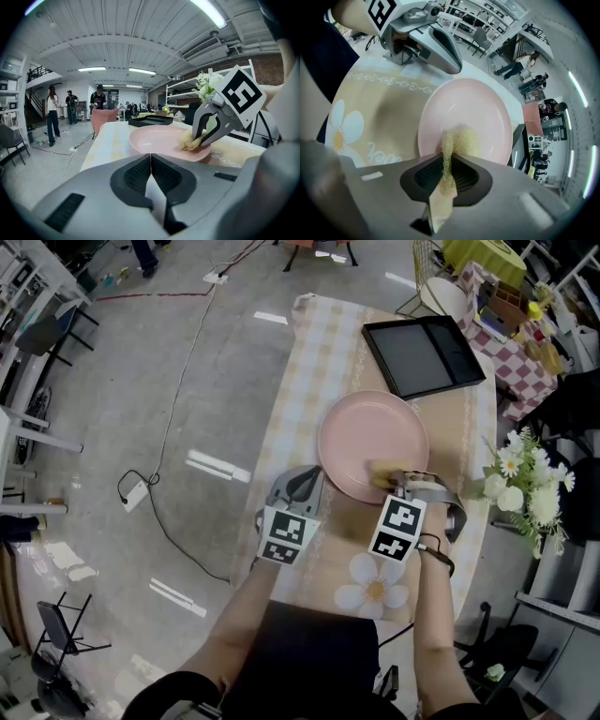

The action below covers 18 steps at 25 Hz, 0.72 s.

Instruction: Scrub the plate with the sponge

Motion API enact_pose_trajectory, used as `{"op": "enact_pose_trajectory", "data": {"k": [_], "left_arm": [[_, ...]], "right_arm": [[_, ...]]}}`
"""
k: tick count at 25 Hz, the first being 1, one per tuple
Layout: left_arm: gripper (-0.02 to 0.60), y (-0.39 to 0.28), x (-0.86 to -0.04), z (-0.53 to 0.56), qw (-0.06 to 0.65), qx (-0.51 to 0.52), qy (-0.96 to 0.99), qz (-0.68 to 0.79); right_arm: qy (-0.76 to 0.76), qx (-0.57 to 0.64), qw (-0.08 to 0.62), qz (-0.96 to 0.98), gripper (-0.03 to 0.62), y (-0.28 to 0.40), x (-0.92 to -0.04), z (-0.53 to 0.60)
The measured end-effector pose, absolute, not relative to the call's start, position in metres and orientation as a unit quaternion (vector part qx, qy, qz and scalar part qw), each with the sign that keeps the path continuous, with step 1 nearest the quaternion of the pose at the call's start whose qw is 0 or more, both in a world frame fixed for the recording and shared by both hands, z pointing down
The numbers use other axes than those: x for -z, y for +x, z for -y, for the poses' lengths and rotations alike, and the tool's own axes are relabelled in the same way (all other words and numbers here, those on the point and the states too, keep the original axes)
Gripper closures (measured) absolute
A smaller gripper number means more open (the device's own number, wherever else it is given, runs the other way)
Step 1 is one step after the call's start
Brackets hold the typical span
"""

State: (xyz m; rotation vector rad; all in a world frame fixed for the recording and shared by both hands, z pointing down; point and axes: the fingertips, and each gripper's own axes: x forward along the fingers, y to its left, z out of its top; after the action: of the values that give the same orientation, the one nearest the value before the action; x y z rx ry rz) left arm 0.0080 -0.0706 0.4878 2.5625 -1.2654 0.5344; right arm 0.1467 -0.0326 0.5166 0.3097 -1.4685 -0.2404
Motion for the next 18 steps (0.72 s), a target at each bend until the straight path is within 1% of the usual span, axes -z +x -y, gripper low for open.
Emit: {"op": "enact_pose_trajectory", "data": {"k": [7, 18], "left_arm": [[0.569, 0.008, -0.487, 0.069, 0.114, -0.186, 0.877, 0.428], [0.569, 0.009, -0.488, 0.069, 0.114, -0.186, 0.878, 0.425]], "right_arm": [[0.112, 0.103, 0.733, 0.663, 0.546, 0.145, -0.505, 0.014], [0.119, 0.103, 0.715, 0.681, 0.546, 0.139, -0.484, 0.005]]}}
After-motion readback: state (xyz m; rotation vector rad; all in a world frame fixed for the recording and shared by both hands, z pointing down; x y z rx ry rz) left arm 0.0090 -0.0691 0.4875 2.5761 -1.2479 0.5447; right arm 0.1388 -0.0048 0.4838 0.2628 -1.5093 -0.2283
